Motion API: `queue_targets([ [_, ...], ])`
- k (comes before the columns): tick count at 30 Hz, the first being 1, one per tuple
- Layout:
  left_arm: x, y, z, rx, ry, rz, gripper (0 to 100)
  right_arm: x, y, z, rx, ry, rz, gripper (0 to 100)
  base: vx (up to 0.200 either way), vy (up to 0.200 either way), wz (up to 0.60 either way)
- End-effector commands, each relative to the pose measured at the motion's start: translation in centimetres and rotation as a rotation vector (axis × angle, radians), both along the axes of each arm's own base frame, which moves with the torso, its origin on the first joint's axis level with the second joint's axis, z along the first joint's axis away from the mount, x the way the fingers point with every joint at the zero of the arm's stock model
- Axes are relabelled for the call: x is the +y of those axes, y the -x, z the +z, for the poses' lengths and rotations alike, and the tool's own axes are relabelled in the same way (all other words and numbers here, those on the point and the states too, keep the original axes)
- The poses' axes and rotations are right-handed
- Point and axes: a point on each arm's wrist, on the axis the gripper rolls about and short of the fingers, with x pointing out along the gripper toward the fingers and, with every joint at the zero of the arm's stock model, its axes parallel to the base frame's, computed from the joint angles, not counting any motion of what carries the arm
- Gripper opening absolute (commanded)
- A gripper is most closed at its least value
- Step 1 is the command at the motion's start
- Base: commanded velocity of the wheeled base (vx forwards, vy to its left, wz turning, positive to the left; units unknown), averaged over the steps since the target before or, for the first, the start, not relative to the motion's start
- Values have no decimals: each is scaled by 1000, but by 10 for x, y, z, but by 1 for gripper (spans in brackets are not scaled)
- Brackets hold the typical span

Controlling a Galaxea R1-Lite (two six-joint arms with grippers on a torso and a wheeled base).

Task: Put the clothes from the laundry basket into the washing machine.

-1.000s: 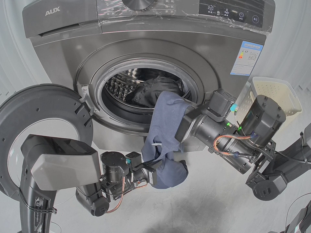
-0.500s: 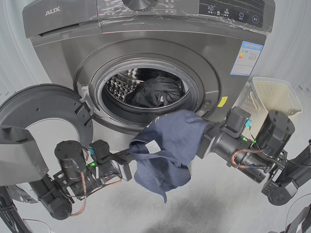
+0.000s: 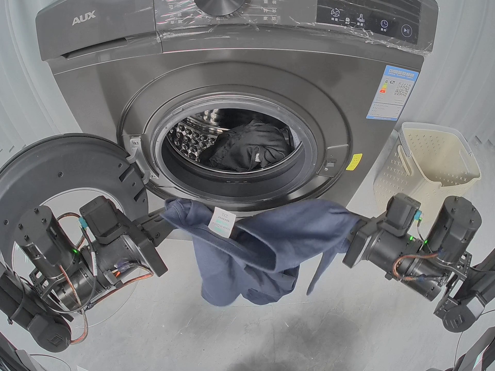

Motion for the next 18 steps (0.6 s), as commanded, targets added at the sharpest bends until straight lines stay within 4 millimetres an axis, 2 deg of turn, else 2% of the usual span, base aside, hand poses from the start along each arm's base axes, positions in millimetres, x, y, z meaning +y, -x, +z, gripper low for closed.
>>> queue_targets([
  [1, 3, 4, 6, -29, 4, -7, 0, -3, -39, 0, -89, -61, -102, 0, 0, 0, 0],
  [6, 7, 7, 2, -37, -35, 10, 0, 0, -44, 11, -139, -106, -137, 0, 0, 0, 0],
  [10, 9, 8, -1, -28, -43, 13, 0, 1, -36, 23, -172, -130, -124, 0, 0, 0, 0],
  [14, 10, 2, 5, -55, -29, 31, 0, -2, -35, 25, -179, -131, -130, 0, 0, 0, 0],
  [18, 20, -8, 15, -95, -7, 88, 0, -4, -36, 24, -175, -127, -138, 0, 0, 0, 0],
])
